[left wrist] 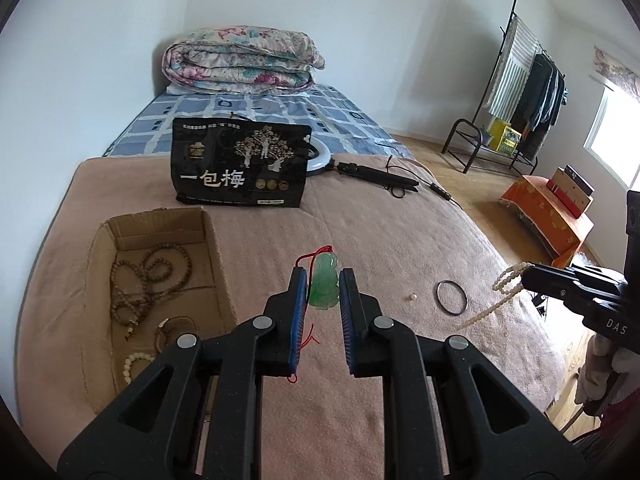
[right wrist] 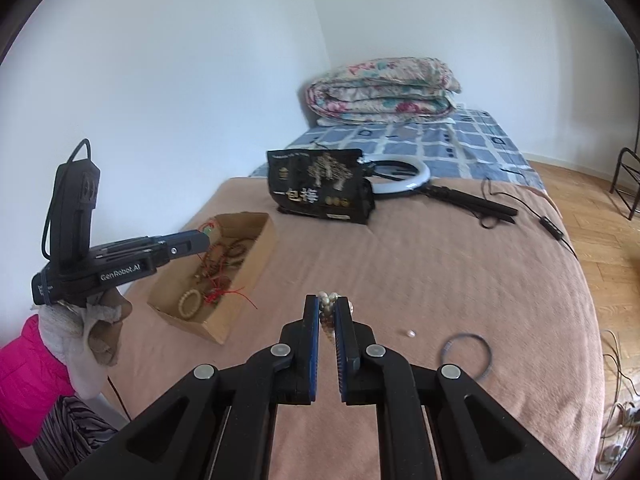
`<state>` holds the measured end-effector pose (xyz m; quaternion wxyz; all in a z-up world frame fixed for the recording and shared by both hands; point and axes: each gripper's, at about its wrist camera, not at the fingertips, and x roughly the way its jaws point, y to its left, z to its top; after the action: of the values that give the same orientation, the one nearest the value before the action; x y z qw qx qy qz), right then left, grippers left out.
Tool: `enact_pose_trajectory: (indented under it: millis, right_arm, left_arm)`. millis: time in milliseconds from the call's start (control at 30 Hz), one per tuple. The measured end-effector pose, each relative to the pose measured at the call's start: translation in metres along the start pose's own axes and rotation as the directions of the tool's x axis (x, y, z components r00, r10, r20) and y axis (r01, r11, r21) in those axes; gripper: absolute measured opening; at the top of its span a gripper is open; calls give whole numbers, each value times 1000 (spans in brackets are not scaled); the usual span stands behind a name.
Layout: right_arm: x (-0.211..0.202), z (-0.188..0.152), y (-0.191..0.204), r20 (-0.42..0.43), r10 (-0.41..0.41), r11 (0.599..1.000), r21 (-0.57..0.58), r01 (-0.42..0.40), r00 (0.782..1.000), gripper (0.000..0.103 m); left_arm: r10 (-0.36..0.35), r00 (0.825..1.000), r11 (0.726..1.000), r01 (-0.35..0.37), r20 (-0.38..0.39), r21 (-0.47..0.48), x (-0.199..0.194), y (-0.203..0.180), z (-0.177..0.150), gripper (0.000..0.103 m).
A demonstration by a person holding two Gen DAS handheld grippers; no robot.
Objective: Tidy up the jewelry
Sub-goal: 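Lift the jade pendant with the left gripper while the right lifts the pearl necklace toward the box, then lower both grippers into the box and open them, releasing pendant and necklace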
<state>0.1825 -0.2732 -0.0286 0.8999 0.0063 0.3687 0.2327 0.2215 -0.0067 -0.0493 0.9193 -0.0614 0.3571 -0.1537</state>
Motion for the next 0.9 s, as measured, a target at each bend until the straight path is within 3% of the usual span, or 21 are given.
enact_pose_trajectory:
  millis: [333,900]
  right_arm:
    - [35,22,60,3,99,993,-58,-99,995,5]
    - [108,30,138,-54,202,971,-121,-207,978,5]
  left_arm:
    - [76,997,995,-74,25,-68,-28,58,-8,15]
    - [161,987,978,-162,-13,-134,-43,123,-34,15]
